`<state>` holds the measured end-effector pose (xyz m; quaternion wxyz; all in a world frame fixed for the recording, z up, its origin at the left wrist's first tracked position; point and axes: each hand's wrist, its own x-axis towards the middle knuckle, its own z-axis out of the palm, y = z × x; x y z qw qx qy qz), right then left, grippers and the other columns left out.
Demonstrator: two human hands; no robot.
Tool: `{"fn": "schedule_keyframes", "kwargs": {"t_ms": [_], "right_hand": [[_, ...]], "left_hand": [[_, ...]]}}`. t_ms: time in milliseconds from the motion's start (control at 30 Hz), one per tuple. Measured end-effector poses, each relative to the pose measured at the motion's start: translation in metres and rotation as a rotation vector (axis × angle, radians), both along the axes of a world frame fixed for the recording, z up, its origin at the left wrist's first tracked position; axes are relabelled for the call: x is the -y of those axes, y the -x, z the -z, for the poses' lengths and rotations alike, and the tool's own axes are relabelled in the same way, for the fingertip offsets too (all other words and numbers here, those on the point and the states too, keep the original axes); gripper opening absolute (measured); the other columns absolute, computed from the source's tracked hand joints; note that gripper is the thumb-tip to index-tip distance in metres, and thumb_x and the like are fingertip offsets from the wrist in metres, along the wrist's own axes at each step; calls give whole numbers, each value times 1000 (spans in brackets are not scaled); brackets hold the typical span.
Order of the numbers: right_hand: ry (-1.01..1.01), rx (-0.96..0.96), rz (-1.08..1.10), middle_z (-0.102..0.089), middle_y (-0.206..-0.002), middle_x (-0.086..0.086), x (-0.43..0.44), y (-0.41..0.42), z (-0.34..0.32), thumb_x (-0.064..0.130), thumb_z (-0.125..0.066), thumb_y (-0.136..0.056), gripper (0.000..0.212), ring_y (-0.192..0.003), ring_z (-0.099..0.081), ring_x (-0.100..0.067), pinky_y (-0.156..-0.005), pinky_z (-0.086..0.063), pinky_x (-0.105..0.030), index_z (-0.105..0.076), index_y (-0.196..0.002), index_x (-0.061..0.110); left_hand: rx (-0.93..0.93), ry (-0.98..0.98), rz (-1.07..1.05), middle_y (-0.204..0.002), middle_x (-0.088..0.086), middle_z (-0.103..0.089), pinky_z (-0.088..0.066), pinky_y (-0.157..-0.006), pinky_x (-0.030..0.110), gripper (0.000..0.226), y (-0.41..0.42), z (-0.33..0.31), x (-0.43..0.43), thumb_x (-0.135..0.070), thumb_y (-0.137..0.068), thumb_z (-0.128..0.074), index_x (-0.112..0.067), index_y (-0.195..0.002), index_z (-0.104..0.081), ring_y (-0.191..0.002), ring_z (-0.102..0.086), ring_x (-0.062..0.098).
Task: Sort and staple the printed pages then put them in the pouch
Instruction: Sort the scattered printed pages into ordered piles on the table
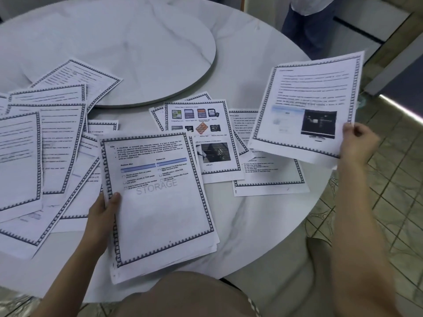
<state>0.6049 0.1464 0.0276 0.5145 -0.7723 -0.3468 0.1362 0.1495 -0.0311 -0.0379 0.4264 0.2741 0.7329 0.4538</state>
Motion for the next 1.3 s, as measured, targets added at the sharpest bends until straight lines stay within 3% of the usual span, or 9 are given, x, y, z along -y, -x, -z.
{"fn": "schedule_keyframes", "kwargs": {"t_ms": [167,267,467,567,667,800,900,1067,1300], "right_hand": [[108,-43,-165,-60,-90,-4,-5,53,27,16,-55,-91,21,-84,-51,-15,-68,-43,-17,-67,-99,0],[142,-112,-260,-68,-98,-12,-2,92,47,16,-58,-90,22,-86,-55,-17,-83,-48,-29,-68,-101,1],[268,-139,-420,-66,-98,-6,5,127,67,16,-56,-91,23,-89,-59,-18,-80,-50,-28,-65,-106,2],[333,64,-365,-62,-115,-16,7,112,71,17,-57,-90,30,-107,-58,-27,-89,-42,-25,-60,-115,2],[601,352,-217,-45,-130,-22,11,88,77,27,-60,-88,47,-122,-41,-38,-100,-34,-42,-48,-125,0],[795,391,-139,-31,-139,-27,19,67,84,35,-64,-83,68,-129,-30,-40,-105,-28,-45,-36,-129,-6],[801,370,-102,-34,-136,-28,21,60,83,32,-66,-83,64,-128,-31,-40,-105,-27,-45,-38,-126,-6],[694,343,-108,-56,-121,-26,24,45,76,11,-53,-89,30,-113,-52,-39,-95,-39,-42,-59,-114,-4],[464,332,-25,-59,-117,-28,31,37,51,10,-44,-95,28,-106,-56,-42,-82,-47,-43,-57,-115,-5]], "left_hand": [[22,8,-17,-111,10,-60,-45,-86,38,31,2,6,4,-21,-98,-43,-10,-126,-51,-98,-58,28],[36,10,-21,-112,8,-59,-44,-86,38,32,1,8,7,-20,-98,-42,-10,-128,-50,-97,-57,27],[35,21,-25,-111,11,-61,-46,-85,39,28,5,10,9,-22,-98,-43,-12,-123,-52,-97,-59,30],[24,15,-22,-109,10,-61,-46,-84,39,27,7,10,9,-21,-98,-43,-13,-122,-52,-95,-59,29],[18,18,-21,-107,10,-61,-46,-82,38,26,9,10,11,-21,-98,-42,-13,-121,-52,-93,-59,28],[8,34,-25,-109,11,-61,-46,-83,39,28,13,12,12,-22,-98,-43,-11,-121,-53,-96,-59,30],[-21,32,-10,-110,11,-61,-46,-84,38,30,14,11,12,-21,-98,-43,-9,-123,-52,-97,-59,29],[-100,16,24,-109,8,-59,-44,-83,36,31,17,5,12,-21,-98,-42,-8,-125,-51,-96,-56,26],[-361,-21,-24,-103,10,-56,-40,-80,35,27,48,-13,8,-18,-97,-43,-4,-118,-55,-92,-52,25]]}}
